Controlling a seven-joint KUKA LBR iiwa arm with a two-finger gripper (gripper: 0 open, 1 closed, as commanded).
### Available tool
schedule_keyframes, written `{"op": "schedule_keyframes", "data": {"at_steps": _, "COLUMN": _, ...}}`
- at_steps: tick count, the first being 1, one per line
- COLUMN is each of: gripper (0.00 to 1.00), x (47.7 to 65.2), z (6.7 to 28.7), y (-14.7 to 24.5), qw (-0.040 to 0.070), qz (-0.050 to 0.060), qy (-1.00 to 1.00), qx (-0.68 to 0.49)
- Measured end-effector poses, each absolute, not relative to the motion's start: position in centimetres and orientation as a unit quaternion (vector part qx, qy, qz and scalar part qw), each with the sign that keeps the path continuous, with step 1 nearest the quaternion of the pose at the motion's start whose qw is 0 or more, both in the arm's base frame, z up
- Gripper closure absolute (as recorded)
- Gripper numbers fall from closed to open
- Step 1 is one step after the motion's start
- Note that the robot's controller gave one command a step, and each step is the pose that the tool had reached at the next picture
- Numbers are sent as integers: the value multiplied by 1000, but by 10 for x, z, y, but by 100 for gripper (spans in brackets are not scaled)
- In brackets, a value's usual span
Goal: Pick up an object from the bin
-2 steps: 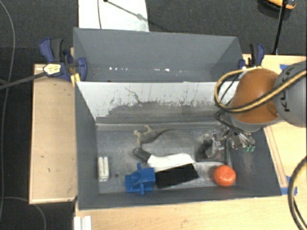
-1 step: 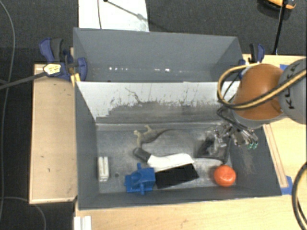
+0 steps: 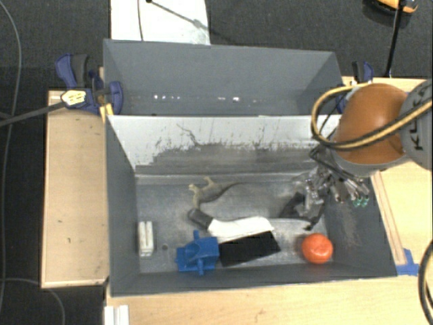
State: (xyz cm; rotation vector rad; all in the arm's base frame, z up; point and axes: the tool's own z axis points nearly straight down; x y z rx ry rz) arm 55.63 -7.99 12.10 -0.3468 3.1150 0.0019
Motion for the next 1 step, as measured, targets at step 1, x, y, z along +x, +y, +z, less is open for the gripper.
{"op": "schedule_keyframes", "data": {"at_steps": 1, "gripper": 100, "x": 558, "z": 138, "y": -80, "qw": 7, "qz": 0, "qy": 994, "qx": -110}}
